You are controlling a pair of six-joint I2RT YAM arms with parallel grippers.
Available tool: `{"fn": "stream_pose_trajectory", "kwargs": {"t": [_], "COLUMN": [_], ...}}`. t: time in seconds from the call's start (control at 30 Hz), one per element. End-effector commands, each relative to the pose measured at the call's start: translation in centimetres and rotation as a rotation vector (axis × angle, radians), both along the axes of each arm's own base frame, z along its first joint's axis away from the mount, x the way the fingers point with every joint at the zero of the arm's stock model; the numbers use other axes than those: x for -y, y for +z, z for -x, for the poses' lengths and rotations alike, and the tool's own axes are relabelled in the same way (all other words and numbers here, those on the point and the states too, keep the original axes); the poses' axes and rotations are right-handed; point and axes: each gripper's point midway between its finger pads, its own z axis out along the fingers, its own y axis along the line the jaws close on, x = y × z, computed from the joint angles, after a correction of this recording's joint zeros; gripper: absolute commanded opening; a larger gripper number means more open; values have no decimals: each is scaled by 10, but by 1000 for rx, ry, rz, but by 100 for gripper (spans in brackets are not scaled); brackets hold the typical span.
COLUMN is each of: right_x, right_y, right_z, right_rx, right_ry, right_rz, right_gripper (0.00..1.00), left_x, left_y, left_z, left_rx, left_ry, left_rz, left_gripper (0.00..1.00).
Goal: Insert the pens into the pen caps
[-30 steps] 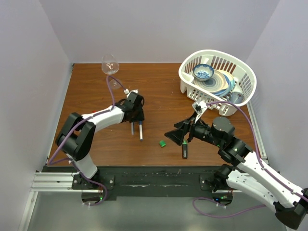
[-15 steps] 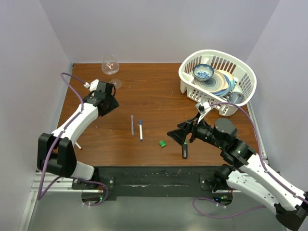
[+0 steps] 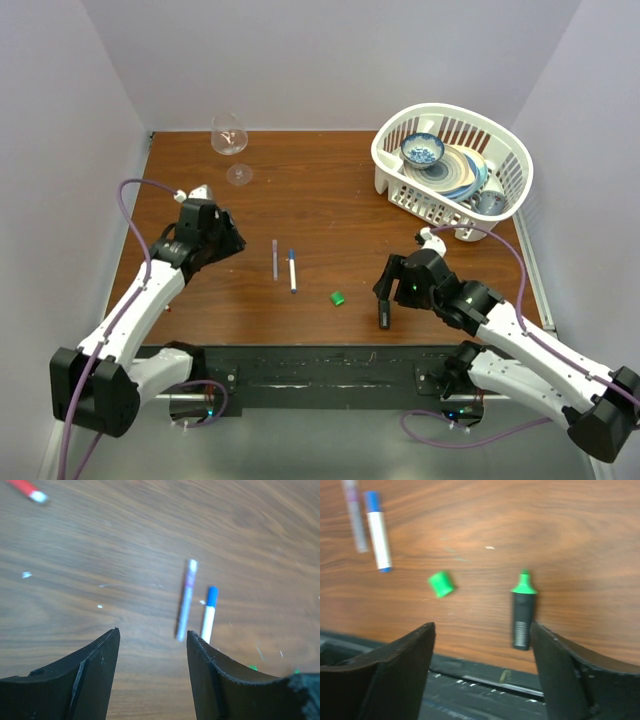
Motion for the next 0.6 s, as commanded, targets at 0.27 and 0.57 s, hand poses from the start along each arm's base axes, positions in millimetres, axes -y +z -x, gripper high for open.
{"fn": "stream_pose_trajectory", "kwargs": {"t": [0.27,0.57], "right_x": [14,2], "right_y": [-63,-87], "right_z": [6,13], "right_rx": [-122,-155], "right_ry": [-72,-45], "right_rz": [117,127], "right_gripper": [66,55], "left_x": [64,77], "left_y": [27,32], "left_z": [15,18], "left_rx": [174,213], "left_ry": [-397,-470], "left_rz": [222,270], "left_gripper": [63,69]}}
